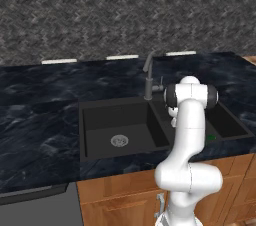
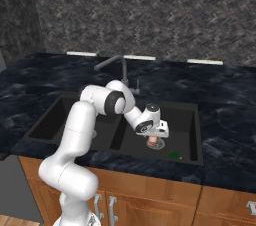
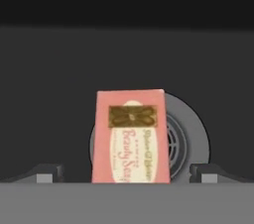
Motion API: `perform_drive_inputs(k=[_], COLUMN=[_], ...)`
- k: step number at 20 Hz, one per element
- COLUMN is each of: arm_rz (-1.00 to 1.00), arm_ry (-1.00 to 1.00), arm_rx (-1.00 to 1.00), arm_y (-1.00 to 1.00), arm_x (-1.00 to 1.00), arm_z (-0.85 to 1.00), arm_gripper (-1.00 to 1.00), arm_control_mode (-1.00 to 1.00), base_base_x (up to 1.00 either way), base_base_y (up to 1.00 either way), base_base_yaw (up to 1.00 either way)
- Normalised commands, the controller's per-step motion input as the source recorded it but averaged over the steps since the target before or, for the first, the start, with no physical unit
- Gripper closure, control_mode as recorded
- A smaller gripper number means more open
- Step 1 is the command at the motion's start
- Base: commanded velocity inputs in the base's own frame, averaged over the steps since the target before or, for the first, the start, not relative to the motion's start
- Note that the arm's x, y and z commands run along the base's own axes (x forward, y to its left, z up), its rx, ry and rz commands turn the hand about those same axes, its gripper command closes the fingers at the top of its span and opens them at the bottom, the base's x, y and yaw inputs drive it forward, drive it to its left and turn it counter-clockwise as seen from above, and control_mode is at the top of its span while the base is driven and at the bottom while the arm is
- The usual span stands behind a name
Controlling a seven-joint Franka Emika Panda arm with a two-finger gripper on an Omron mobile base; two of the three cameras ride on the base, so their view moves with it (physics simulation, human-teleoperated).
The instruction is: Pick up the sponge and bar soap from the sink, and place them back in the cabinet, and close the cabinet doors.
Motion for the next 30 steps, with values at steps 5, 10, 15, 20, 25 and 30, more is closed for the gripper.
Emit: perform_drive_inputs(k=[5,10,15,20,25,30], arm_rz=[0.00,0.00,0.00,0.00,0.00,0.00], arm_ry=[0.00,0.00,0.01,0.01,0.01,0.00], arm_rx=[0.00,0.00,0.00,0.00,0.00,0.00], arm_y=[-0.09,-0.02,0.00,0.00,0.00,0.00], arm_x=[0.01,0.00,0.01,0.05,0.01,0.00], arm_z=[-0.20,-0.23,-0.27,-0.25,-0.03,0.00], arm_gripper=[-1.00,-1.00,-1.00,-1.00,1.00,1.00], arm_control_mode=[-1.00,-1.00,-1.00,-1.00,-1.00,-1.00], base_base_x=[0.00,0.00,0.00,0.00,0.00,0.00], base_base_y=[0.00,0.00,0.00,0.00,0.00,0.00], base_base_yaw=[0.00,0.00,0.00,0.00,0.00,0.00])
